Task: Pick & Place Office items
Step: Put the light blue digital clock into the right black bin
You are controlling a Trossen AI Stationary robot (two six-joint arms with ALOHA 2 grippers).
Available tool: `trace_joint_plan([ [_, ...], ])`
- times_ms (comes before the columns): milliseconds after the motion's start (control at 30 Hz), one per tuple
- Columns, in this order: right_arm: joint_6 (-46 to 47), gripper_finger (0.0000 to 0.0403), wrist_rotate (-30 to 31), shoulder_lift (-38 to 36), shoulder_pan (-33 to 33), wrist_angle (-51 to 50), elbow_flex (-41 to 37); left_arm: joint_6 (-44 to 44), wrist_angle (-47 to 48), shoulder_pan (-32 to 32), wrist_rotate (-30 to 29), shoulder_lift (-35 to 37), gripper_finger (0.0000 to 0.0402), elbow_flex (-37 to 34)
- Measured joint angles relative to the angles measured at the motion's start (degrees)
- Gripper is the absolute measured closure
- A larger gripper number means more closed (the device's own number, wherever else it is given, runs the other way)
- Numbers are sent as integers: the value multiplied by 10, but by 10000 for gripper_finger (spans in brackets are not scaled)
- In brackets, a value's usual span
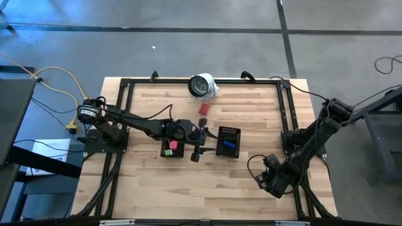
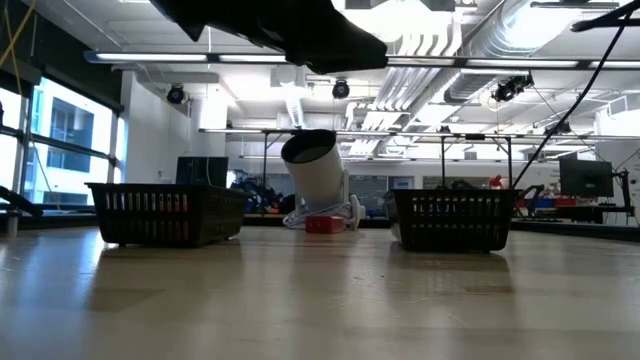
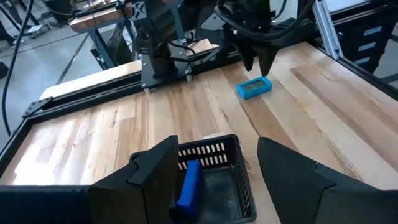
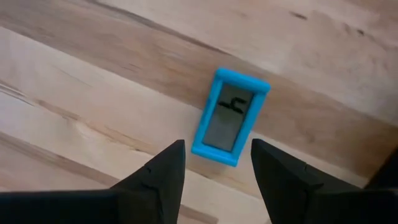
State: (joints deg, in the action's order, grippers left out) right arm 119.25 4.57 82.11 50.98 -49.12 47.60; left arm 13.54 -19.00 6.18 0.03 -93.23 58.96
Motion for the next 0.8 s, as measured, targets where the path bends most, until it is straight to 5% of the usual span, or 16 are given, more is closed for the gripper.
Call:
trace_joint_plan([
  [167, 19, 213, -20, 0, -5, 1, 0, 15, 6, 1, 0, 0, 188, 0],
  [533, 40, 99, -2, 0, -5, 30, -21, 16, 10, 1, 0, 0, 188, 0],
  [800, 41, 80, -17, 0, -17, 99, -67, 16, 10, 1, 0, 0, 188, 0],
])
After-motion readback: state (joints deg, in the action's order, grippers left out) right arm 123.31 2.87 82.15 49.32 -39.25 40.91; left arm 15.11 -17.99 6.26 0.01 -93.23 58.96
